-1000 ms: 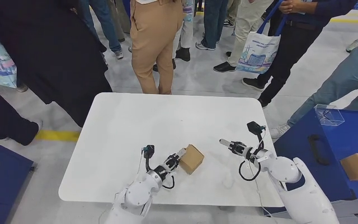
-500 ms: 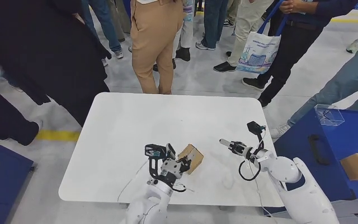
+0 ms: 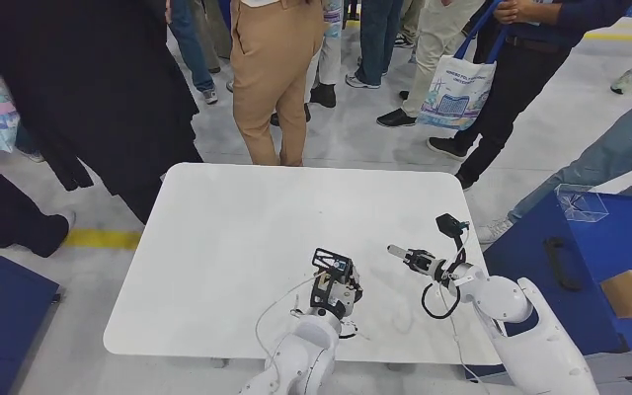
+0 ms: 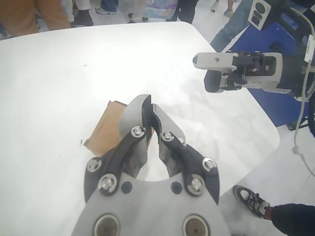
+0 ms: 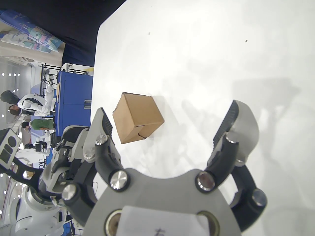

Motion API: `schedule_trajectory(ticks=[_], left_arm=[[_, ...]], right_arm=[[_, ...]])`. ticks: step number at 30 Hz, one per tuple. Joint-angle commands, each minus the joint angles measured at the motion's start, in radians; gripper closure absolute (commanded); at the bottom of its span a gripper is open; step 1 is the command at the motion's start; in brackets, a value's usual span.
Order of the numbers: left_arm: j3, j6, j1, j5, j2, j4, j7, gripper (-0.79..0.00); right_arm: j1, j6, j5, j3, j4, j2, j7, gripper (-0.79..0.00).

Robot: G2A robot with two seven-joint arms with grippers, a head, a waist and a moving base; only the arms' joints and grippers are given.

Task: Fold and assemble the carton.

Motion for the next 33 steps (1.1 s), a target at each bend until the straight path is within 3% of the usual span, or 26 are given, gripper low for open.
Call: schedule_trajectory(ticks=[1,16,25,33], left_arm=[[-0.005,-0.003,0.011,0.005,0.002,-0.009,-0.01,0.0],[0.019,0.062,-0.033,0.004,-0.017,0.123,-0.023,0.0],[0.007,0.076,-0.008,-0.024,-0.022,0.077,0.043,0.0],[0.004,0.089,-0.048,-0.026,-0.03,0.143,-0.014,0.0]], right_arm=[[0.0,0.0,0.0,0.0,0.0,0.0,0.0,-0.785],[0.0,0.0,0.0,0.0,0.0,0.0,0.0,-0.785],[0.0,0.0,0.0,0.0,0.0,0.0,0.0,-0.785],[0.0,0.0,0.0,0.0,0.0,0.0,0.0,-0.785]])
